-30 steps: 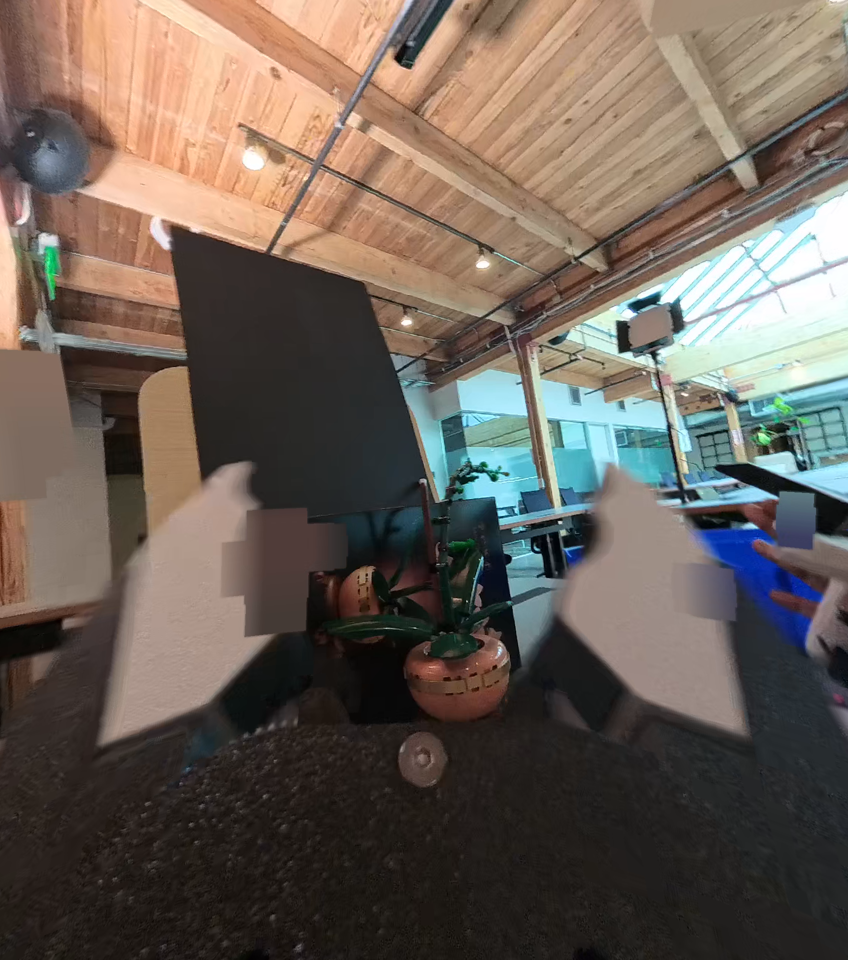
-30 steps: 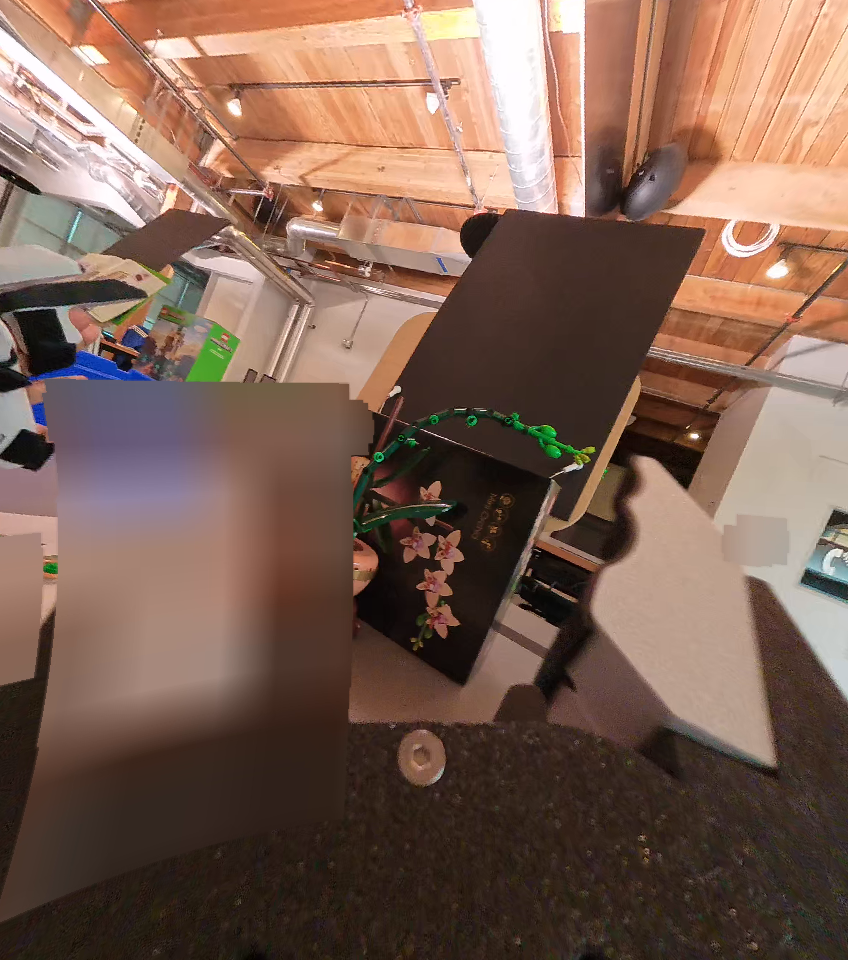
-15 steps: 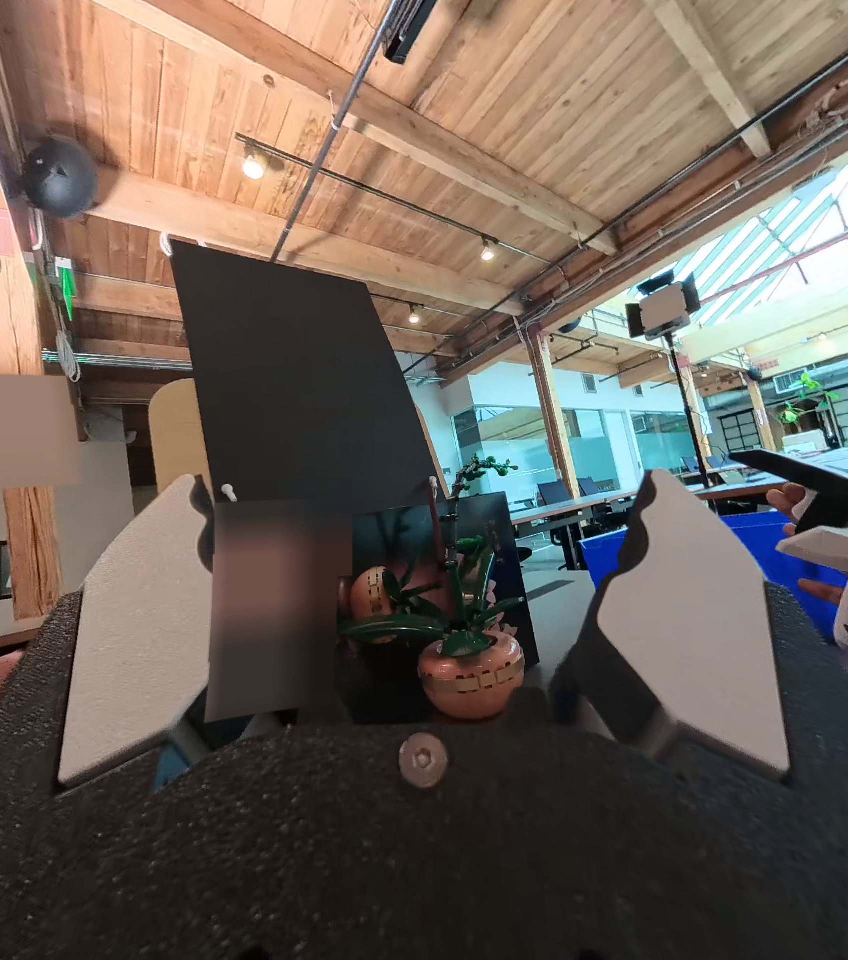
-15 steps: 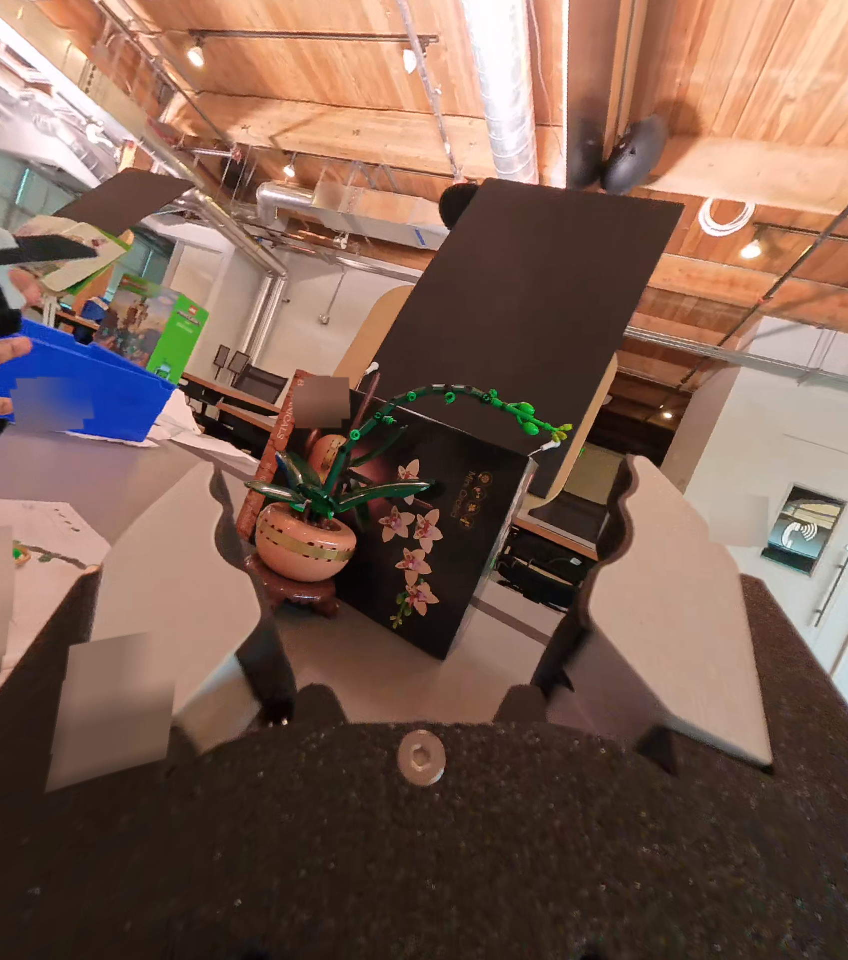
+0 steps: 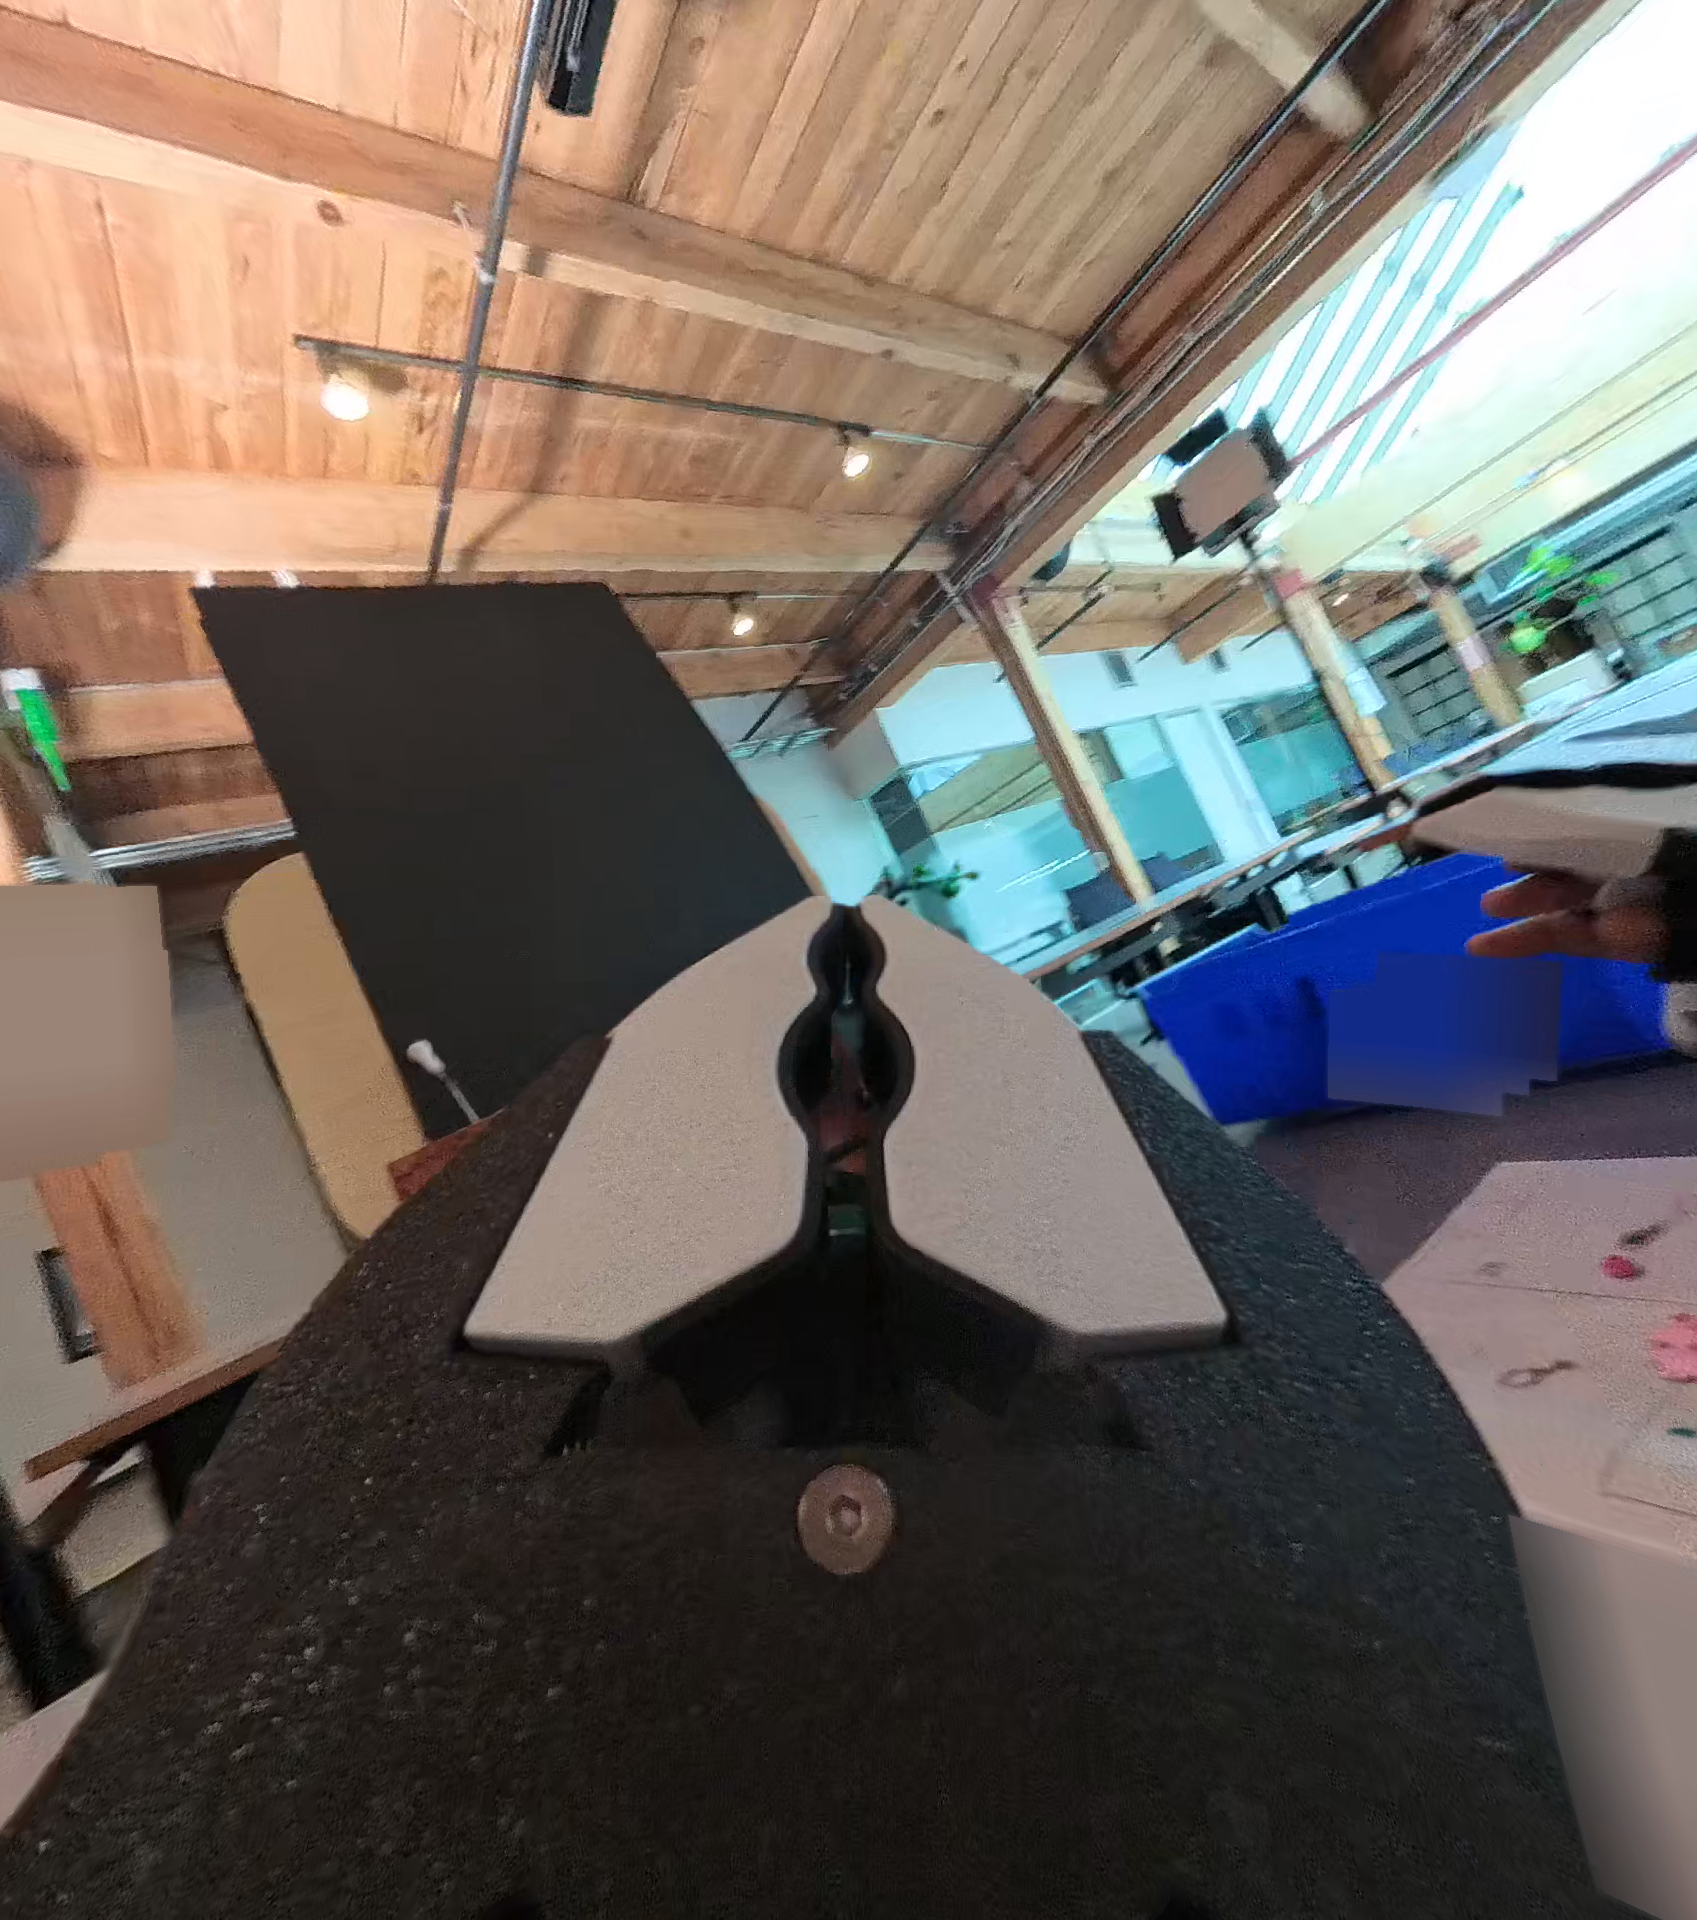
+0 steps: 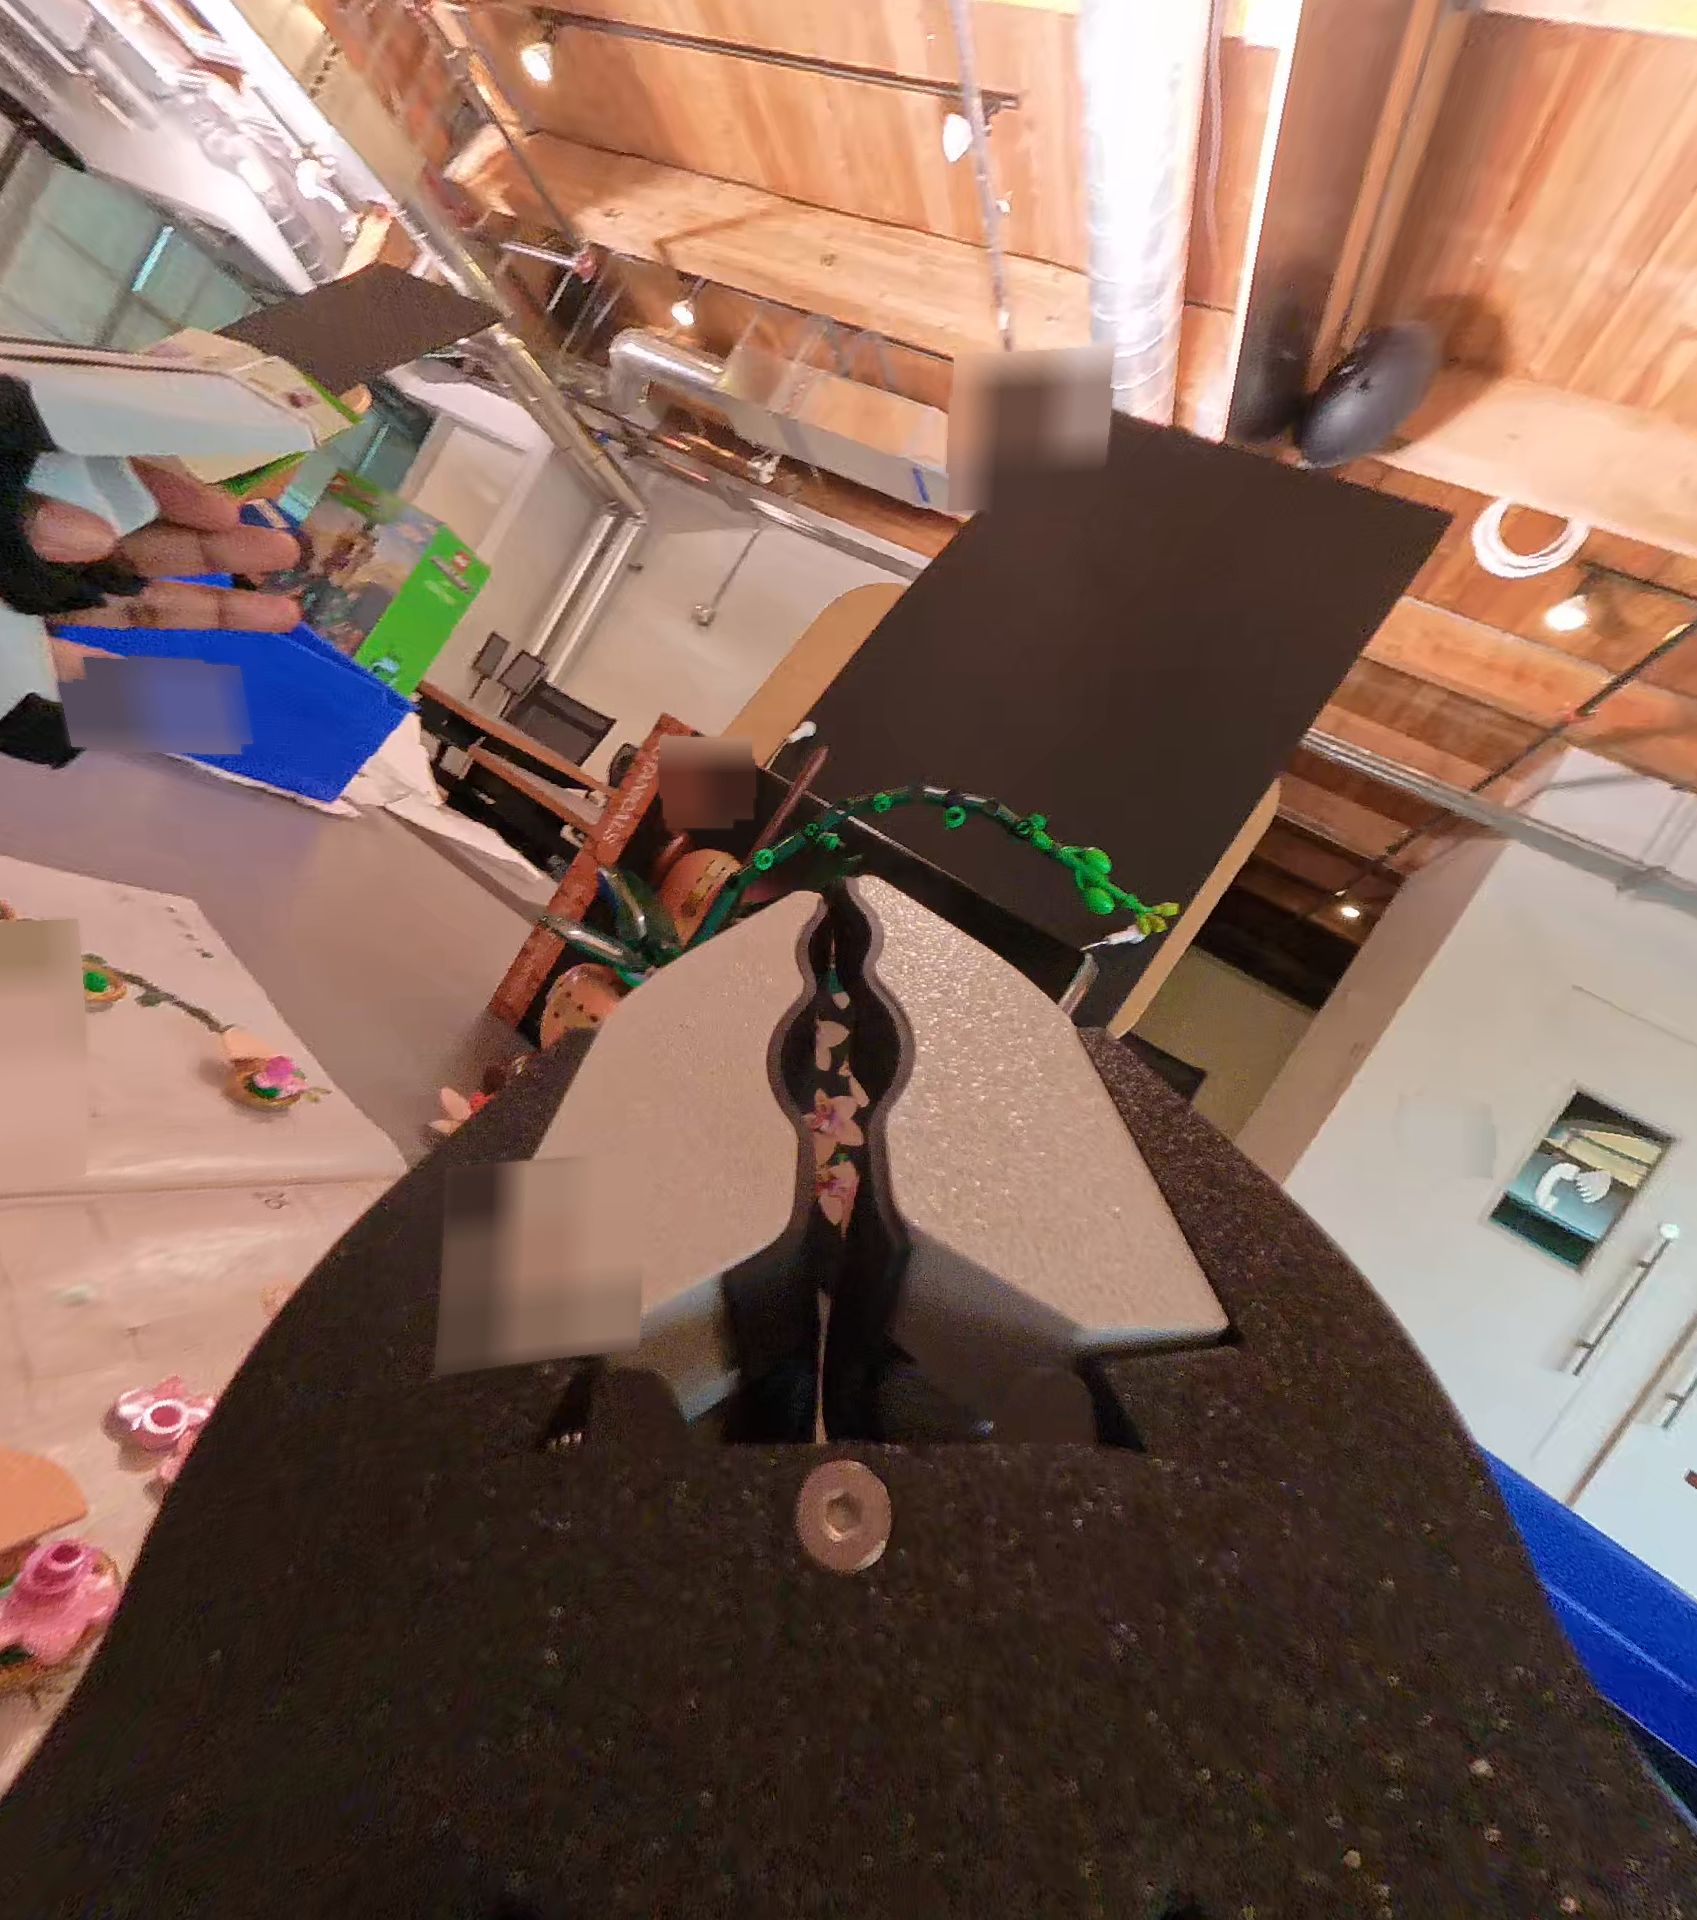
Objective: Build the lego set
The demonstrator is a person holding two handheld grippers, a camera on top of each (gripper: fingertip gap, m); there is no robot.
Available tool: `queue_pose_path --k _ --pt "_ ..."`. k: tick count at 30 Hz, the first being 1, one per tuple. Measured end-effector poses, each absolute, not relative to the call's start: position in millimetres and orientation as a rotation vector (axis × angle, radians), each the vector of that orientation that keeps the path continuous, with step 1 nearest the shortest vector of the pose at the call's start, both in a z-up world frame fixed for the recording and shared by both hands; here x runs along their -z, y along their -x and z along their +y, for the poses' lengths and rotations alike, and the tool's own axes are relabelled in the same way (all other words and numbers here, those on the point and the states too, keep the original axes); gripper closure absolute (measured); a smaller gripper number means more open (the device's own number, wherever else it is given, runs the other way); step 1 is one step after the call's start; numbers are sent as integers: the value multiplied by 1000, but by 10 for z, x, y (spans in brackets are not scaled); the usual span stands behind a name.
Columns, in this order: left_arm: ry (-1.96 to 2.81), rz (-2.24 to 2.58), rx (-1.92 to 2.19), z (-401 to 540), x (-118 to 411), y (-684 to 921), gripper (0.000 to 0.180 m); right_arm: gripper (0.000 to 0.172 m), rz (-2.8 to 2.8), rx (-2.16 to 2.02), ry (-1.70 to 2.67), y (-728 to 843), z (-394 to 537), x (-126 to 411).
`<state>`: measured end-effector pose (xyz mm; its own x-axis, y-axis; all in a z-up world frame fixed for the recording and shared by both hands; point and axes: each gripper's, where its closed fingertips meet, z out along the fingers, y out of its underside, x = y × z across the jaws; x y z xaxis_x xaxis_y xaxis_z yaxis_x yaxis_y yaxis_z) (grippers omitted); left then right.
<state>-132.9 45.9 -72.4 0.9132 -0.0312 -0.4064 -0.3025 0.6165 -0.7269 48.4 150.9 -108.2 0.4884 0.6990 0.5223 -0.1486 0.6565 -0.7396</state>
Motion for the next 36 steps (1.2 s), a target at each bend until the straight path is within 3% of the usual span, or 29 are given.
queue_pose_path --k 4,5,6,8,9,10,12,20,27,28,29,30,36 --pt "944 405 -150 524 778 1343 180 172 -965 -570 700 -423 1510 1141" --pt "940 393 -148 523 772 1361 173 167 -974 -574 706 -404 1515 1159" --pt "942 380 -146 529 771 1381 153 155 -972 -582 706 -393 1517 1161" --pt "938 329 -111 547 736 1433 90 114 -949 -634 733 -369 1534 1163" --pt "936 293 -67 555 713 1459 70 94 -930 -672 752 -357 1548 1160" --pt "933 262 -22 560 698 1481 57 73 -903 -701 768 -355 1573 1145" --pt "943 232 26 581 694 1501 36 56 -875 -734 791 -363 1616 1135" --pt "958 306 96 594 732 1338 33 55 -931 -763 801 -285 1569 1209" --pt "900 267 270 505 648 1334 36 59 -963 -752 793 -257 1538 1241" --pt "881 259 302 471 628 1341 57 82 -971 -732 784 -278 1530 1237" --pt "849 269 331 400 612 1341 126 152 -997 -689 754 -331 1488 1229" --pt "815 275 362 326 595 1353 179 172 -1013 -672 702 -366 1415 1203" --pt "562 -69 996 144 369 1696 174 172 -1047 -731 744 -276 1327 1198"
